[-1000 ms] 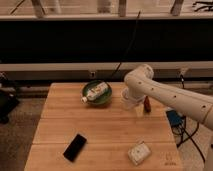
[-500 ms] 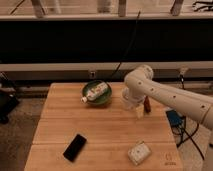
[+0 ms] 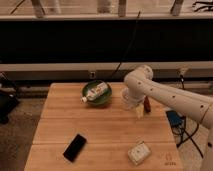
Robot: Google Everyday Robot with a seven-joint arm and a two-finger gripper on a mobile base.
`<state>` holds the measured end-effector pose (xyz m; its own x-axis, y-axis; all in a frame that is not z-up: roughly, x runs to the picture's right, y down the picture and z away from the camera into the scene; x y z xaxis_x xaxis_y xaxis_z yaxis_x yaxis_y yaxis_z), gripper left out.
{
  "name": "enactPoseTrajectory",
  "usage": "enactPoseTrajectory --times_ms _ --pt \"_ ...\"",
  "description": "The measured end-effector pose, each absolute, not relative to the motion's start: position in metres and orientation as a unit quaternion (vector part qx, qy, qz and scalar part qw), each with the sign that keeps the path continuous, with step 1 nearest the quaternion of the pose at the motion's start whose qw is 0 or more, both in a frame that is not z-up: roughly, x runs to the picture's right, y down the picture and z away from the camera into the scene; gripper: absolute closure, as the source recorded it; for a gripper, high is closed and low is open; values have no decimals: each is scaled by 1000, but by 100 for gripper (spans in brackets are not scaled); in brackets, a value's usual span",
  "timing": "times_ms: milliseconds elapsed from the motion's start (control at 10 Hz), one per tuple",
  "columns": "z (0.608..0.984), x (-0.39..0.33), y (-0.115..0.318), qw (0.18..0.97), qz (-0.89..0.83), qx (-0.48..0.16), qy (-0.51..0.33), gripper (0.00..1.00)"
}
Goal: Pick up the ceramic cup
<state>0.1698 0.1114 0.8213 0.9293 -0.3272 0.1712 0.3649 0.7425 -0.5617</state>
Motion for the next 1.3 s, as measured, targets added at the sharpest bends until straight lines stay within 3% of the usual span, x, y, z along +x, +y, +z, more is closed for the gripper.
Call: enactPoseTrajectory --times_ms 600,900,1100,1300 --pt "824 168 112 930 -195 -310 -35 20" --pt "824 166 111 928 -201 -312 -38 27" --pt "825 166 111 927 -204 -313 -39 20" --pt "826 165 112 926 -206 -314 -40 25"
